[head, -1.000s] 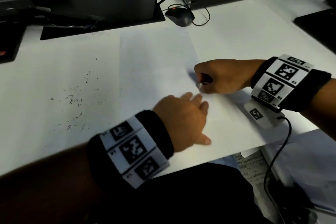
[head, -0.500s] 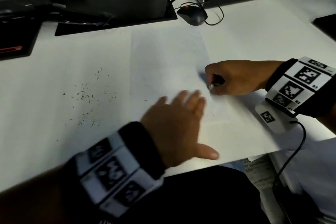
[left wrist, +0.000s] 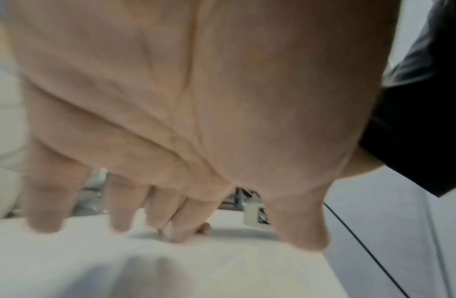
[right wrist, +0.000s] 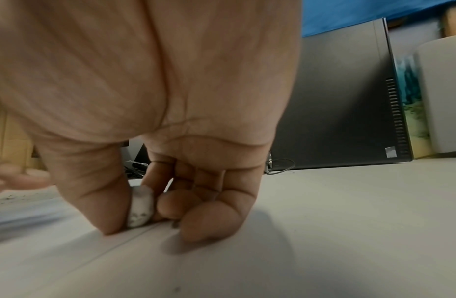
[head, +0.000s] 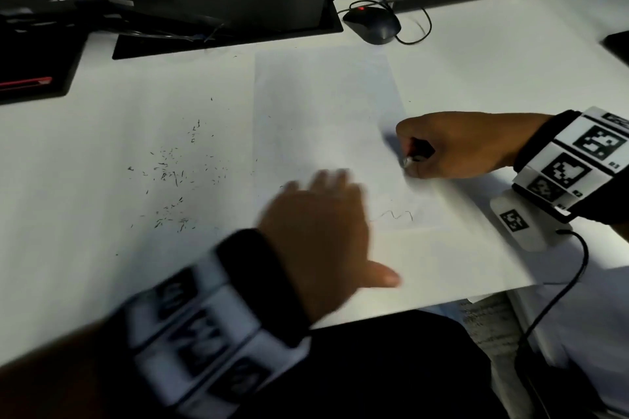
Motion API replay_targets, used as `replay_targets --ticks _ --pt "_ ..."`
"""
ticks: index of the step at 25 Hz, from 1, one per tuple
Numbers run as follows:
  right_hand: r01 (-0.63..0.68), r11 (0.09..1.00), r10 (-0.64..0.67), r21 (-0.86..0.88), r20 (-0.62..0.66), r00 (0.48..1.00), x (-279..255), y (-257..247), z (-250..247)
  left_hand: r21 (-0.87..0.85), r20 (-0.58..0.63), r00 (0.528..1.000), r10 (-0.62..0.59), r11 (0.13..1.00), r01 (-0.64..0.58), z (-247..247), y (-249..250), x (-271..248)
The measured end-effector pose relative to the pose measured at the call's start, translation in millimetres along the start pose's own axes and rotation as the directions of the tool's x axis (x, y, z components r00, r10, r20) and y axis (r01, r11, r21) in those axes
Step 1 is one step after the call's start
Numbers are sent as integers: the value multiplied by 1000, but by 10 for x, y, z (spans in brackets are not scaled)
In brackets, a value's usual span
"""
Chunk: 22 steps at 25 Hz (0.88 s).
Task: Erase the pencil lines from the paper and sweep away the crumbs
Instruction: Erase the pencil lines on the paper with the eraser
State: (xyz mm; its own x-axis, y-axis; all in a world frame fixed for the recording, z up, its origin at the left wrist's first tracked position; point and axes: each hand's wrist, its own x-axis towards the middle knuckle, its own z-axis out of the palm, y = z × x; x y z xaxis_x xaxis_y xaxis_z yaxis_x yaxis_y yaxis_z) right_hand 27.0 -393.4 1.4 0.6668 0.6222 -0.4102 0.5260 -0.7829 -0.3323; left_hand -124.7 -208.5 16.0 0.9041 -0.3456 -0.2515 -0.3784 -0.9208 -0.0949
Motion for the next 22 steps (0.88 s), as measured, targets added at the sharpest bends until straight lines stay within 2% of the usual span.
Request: replay_targets --ticks 2,4,6,7,9,10,11,12,13,14,15,16,18,19,20,22 --pt "5 1000 -5 21 8 1000 -15 2 -1 -158 242 965 103 985 -66 34 377 298" --pt "5 1000 -5 19 9 1000 -17 -5 6 -154 298 950 97 987 -52 44 471 354" --pt "-10 1000 10 4 6 1000 -18 -12 -5 -106 353 936 6 994 34 190 254 103" --pt "-16 1000 16 1 10 1000 -20 -14 -10 -73 425 903 -65 992 106 214 88 -90" --pt "-18 1000 18 -3 30 999 -19 -9 -9 67 561 793 -238 968 243 206 -257 -438" --pt "-19 1000 19 -4 34 999 -17 -4 -15 148 590 747 -305 951 271 185 -407 -557" --pt "-23 1000 23 -2 36 999 -23 -4 -20 196 579 739 -345 938 285 125 -506 -607" --pt "-28 1000 28 2 38 999 -22 -10 -23 204 499 797 -341 940 275 79 -569 -599" --pt "-31 1000 30 8 38 999 -16 -20 -20 178 365 882 -299 952 250 77 -607 -545" --pt "-35 999 35 13 37 999 -15 -27 -16 107 234 943 -235 971 216 93 -595 -458" --pt "-41 999 40 18 33 999 -21 -32 -13 18 200 967 -159 987 159 105 -543 -336" --pt "-48 999 47 22 30 998 -31 -34 -14 -76 219 974 -64 994 82 110 -457 -211" --pt "-53 998 53 22 30 998 -26 -34 -11 -107 327 944 35 994 0 167 -352 -76" --pt "-56 998 56 16 32 998 -19 -36 -6 -70 384 923 -4 997 33 180 -370 -104" --pt "-59 998 59 9 34 998 -14 -38 -7 -19 449 889 -92 993 113 224 -449 -191" --pt "-67 998 66 9 31 997 -13 -33 -10 186 555 776 -299 954 234 152 -587 -411"
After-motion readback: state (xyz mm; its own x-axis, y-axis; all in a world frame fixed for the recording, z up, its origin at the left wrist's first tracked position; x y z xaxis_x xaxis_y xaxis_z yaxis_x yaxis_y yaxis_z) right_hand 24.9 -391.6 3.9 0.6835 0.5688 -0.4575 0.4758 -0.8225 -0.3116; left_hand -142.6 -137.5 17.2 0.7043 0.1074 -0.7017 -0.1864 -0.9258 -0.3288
